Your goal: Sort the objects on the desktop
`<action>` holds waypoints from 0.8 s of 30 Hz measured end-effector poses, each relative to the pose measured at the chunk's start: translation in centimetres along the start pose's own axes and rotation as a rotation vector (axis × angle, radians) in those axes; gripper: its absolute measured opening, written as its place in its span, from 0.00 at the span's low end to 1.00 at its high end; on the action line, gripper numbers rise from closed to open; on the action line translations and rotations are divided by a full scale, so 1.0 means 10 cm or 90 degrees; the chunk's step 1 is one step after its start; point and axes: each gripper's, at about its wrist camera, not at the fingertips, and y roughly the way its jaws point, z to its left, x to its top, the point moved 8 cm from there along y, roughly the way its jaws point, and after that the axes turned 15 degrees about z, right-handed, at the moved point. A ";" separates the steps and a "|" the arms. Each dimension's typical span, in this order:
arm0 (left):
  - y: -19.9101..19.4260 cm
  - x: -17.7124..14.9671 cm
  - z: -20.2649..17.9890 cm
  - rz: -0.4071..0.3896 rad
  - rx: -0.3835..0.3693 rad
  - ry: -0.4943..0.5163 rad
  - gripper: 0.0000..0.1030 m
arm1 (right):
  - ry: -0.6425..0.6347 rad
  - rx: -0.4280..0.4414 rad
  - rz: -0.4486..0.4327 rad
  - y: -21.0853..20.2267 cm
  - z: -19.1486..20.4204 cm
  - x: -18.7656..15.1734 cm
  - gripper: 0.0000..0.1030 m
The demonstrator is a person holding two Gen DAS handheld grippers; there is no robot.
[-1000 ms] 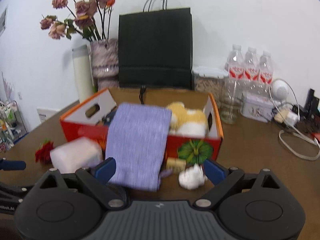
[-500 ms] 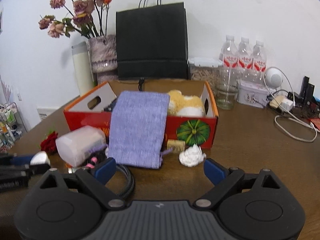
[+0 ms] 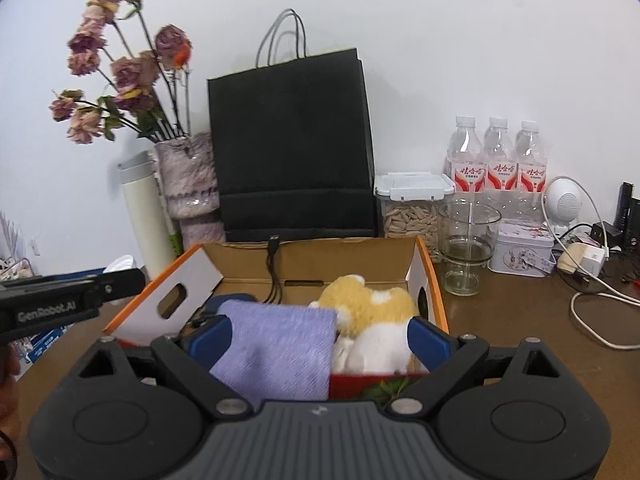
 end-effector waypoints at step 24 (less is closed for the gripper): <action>0.62 0.07 0.15 0.019 0.055 0.024 1.00 | -0.033 -0.035 0.035 0.59 -0.14 0.13 0.92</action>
